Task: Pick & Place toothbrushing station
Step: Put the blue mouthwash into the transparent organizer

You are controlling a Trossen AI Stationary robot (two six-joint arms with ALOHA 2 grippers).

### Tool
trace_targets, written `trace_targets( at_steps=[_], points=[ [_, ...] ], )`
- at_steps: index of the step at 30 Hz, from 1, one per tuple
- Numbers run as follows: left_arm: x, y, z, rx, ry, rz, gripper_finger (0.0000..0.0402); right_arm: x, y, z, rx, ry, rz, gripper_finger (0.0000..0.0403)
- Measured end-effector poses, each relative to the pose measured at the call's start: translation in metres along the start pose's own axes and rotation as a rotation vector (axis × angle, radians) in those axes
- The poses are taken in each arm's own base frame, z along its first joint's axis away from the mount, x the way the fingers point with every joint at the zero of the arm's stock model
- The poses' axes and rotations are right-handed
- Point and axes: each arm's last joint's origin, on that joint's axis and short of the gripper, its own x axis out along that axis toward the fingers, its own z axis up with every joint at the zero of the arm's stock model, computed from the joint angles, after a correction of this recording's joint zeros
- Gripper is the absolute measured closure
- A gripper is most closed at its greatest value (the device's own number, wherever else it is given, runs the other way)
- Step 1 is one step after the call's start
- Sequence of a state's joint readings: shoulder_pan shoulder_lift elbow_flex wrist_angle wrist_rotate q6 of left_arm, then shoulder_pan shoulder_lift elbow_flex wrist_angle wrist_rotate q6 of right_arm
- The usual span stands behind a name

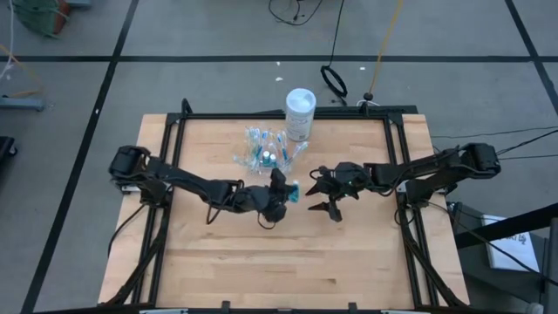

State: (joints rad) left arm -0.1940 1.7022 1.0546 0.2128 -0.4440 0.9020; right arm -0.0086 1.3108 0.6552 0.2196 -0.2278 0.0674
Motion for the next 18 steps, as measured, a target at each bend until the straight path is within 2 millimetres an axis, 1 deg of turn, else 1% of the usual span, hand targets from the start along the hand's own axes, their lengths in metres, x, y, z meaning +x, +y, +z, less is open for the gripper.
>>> trace_targets(
  at_steps=[2, 4, 7, 10, 13, 18],
  points=[
    [-0.004, 0.003, 0.003, 0.056, 0.068, 0.090, 0.0314, 0.000, 0.000, 0.003, 0.005, -0.027, -0.025, 0.0165],
    [-0.006, 0.002, 0.004, 0.110, 0.136, 0.134, 0.0314, 0.000, -0.002, 0.006, 0.045, -0.066, -0.074, 0.0165],
    [-0.007, -0.002, 0.005, 0.162, 0.174, 0.141, 0.0314, -0.002, -0.005, 0.012, 0.136, -0.151, -0.166, 0.0165],
    [-0.010, -0.005, 0.010, 0.184, 0.170, 0.149, 0.0314, -0.003, -0.009, 0.017, 0.221, -0.213, -0.207, 0.0165],
    [-0.014, -0.008, 0.014, 0.247, 0.216, 0.173, 0.0314, -0.005, -0.010, 0.022, 0.307, -0.276, -0.175, 0.0165],
    [-0.019, -0.010, 0.017, 0.368, 0.302, 0.213, 0.0314, -0.006, -0.006, 0.029, 0.437, -0.321, -0.021, 0.0165]
  ],
)
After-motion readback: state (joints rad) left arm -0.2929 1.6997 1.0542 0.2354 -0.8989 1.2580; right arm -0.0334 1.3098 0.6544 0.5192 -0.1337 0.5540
